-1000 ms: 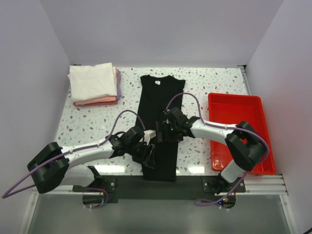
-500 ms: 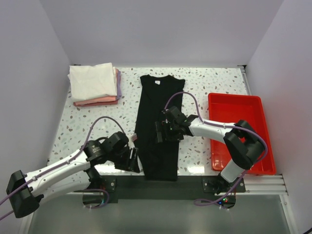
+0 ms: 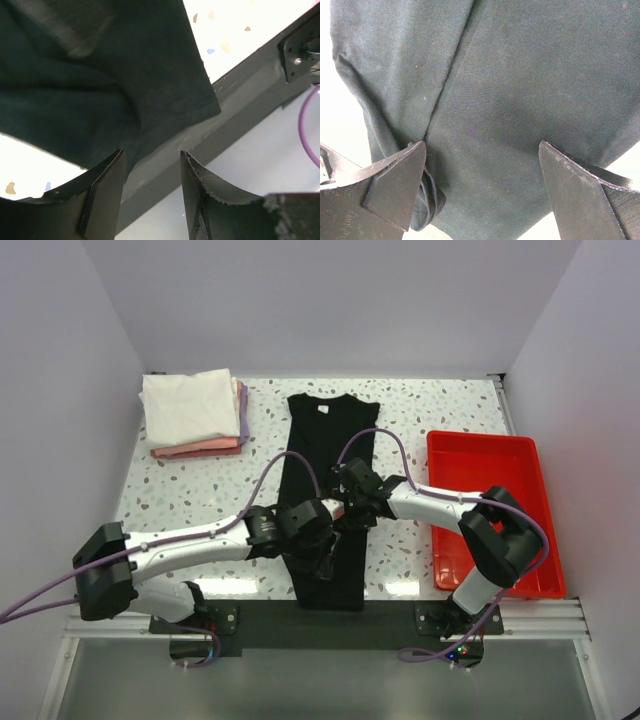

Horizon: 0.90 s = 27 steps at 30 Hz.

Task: Fold and stack the t-shirts
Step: Fold the tshirt

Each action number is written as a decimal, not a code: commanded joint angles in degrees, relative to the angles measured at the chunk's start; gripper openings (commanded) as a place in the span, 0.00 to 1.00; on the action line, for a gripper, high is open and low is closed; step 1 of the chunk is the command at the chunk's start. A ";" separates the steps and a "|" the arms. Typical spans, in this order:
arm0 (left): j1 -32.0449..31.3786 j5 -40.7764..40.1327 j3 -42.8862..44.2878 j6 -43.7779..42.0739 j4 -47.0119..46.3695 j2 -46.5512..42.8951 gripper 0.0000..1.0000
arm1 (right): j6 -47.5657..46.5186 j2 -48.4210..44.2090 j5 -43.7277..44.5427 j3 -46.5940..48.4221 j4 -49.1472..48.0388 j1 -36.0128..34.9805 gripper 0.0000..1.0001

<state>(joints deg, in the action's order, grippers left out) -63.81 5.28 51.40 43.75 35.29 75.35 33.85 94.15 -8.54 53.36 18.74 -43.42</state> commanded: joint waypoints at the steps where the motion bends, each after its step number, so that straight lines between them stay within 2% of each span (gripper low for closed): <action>1: -2.89 -5.10 4.59 -1.91 -0.83 4.08 0.51 | -0.36 0.07 0.54 -0.01 1.21 0.26 0.99; 6: -4.39 -8.00 7.22 -1.73 -0.31 9.45 0.46 | -0.71 -0.10 0.18 -0.28 1.12 0.26 0.99; 13: -6.06 -13.44 10.04 -0.68 4.95 15.08 0.39 | -1.33 0.07 0.19 -0.63 0.95 0.44 0.99; 21: -7.03 -17.58 11.53 1.69 9.01 16.23 0.33 | -1.68 0.33 0.10 -0.63 0.77 0.35 0.99; 26: -7.03 -16.10 10.92 0.82 9.10 17.02 0.17 | -1.85 0.42 0.10 -0.81 0.68 0.44 0.99; 27: -7.03 -15.48 10.57 0.29 8.92 16.93 0.08 | -1.94 0.51 0.18 -0.81 0.68 0.53 0.99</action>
<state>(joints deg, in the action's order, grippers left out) -70.54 -10.13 60.88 44.49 43.33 92.03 33.32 94.15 -8.73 53.34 18.72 -43.35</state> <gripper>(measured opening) 0.136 0.986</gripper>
